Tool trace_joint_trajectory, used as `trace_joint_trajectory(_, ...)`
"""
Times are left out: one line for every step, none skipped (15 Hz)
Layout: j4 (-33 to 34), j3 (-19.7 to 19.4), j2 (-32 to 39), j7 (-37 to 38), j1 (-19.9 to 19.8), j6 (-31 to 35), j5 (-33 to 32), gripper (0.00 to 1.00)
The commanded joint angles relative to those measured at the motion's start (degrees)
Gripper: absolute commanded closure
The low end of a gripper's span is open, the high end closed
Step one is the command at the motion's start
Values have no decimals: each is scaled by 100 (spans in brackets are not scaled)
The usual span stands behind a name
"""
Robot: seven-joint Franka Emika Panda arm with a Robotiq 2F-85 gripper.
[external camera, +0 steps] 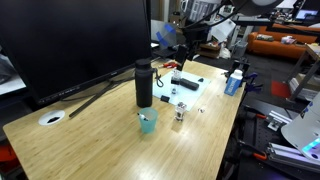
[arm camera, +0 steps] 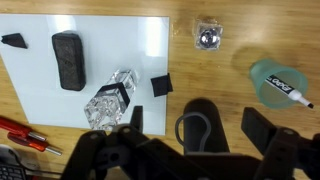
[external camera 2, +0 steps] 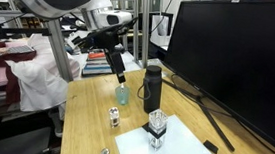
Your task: Move the black bottle forward
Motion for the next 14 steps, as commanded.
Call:
trace_joint_trajectory(6,-111,5,10,113,-12,-22,0)
trace_joint_trajectory(7,-109,5,10,119,-12,-22,0)
trace_joint_trajectory(37,-109,18,44,100,19,-113,0)
trace_joint_trajectory(82,-124,56,18,96,71,-125,0)
trace_joint_trajectory(127,-143,110,-30,95,151,-122,0)
trace_joint_trajectory(194,-169,208,-57,87,323,-105,0)
trace_joint_trajectory(274,-172,302,-10,71,474,-152,0)
trace_joint_trajectory(341,-206,400,-124,100,608,-60,0)
trace_joint_trajectory(440,-248,549,-292,141,705,85,0)
trace_joint_trajectory(523,-275,685,-405,161,774,137,0)
trace_joint_trajectory(623,-305,855,-496,168,836,130,0)
trace_joint_trajectory(743,-328,1020,-555,185,845,104,0)
trace_joint_trajectory(856,-355,1172,-627,207,856,73,0)
trace_joint_trajectory(983,-377,1326,-715,231,837,69,0)
